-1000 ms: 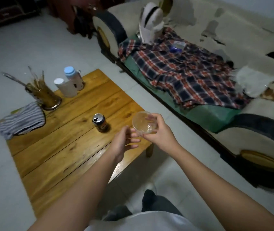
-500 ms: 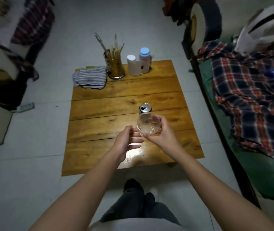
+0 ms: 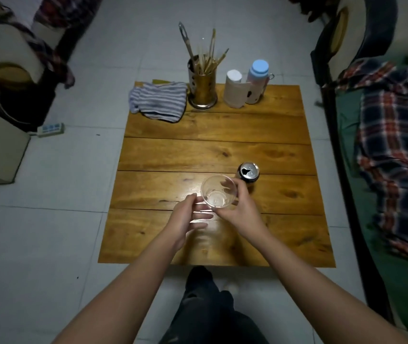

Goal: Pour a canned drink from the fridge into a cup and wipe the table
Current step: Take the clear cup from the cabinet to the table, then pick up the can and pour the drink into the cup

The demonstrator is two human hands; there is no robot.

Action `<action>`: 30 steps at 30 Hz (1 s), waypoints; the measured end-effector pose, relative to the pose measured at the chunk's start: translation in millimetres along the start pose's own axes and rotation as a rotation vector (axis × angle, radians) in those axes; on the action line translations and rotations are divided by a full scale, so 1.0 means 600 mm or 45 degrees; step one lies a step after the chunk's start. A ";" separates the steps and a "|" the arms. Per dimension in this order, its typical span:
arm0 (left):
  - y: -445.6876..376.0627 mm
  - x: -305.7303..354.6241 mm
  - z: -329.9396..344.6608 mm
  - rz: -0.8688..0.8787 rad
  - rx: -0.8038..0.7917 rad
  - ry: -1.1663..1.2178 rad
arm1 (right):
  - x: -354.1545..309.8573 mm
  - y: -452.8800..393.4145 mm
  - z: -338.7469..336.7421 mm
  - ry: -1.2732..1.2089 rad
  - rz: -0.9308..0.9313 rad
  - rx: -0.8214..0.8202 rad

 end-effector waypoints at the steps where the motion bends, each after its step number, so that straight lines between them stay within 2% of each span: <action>1: -0.014 0.003 -0.003 -0.007 -0.005 -0.003 | 0.004 -0.012 0.005 0.003 0.011 0.009; 8: -0.118 0.007 -0.025 -0.018 -0.005 -0.031 | 0.058 -0.101 0.043 0.038 0.039 0.098; 18: -0.249 -0.037 -0.038 -0.017 0.064 -0.176 | 0.149 -0.191 0.079 0.123 0.110 0.095; 30: -0.282 -0.085 -0.008 0.091 0.126 -0.172 | 0.219 -0.209 0.077 -0.002 0.207 0.056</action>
Point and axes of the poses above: each hand's wrist, its own y-axis away from the middle knuckle, its own z-axis out of the palm, x = y × z, the point moved 3 cm from there along -y, towards the middle knuckle, and after that the axes turned 4 degrees about -y, right-handed, at the moved point
